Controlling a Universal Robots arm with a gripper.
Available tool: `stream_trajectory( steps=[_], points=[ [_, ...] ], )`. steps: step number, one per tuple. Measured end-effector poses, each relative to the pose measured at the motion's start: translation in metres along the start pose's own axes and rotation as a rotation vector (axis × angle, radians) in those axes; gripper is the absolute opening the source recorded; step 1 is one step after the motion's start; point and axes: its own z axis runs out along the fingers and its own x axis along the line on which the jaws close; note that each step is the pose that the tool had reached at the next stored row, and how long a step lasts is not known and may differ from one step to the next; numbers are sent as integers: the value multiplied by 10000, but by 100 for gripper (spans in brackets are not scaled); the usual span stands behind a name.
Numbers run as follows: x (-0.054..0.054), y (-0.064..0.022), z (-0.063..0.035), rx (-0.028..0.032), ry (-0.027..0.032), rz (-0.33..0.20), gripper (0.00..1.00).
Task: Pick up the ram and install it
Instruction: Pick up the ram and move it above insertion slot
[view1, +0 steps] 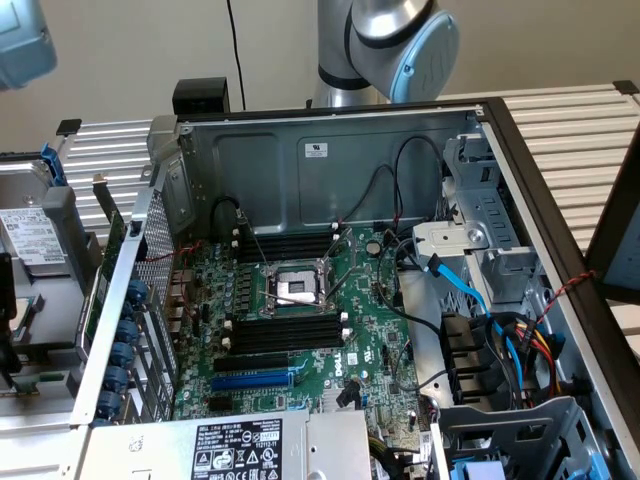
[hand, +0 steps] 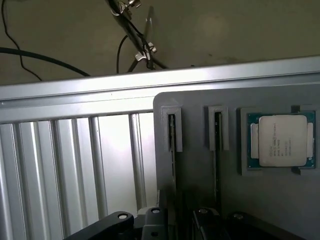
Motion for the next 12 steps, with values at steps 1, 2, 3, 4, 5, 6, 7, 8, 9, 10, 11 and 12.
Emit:
stream_trajectory(
  steps=[1,2,3,4,5,6,7,8,9,10,11,12],
  points=[
    [0,-1,0,1,0,-1,27],
    [0,0,0,0,1,-1,27],
    [1,0,0,-1,1,-2,27],
    [1,0,0,-1,1,-2,27],
    [0,0,0,-1,1,-1,27],
    [1,0,-1,-1,2,-2,27],
    [0,0,0,-1,1,-5,27],
    [0,0,0,0,1,-24,27],
    [0,-1,0,4,-1,-55,27],
    [0,-1,0,6,-3,-86,27],
    [0,-1,0,8,-5,-122,27],
    [0,0,-1,10,-6,-158,27]
  ],
)
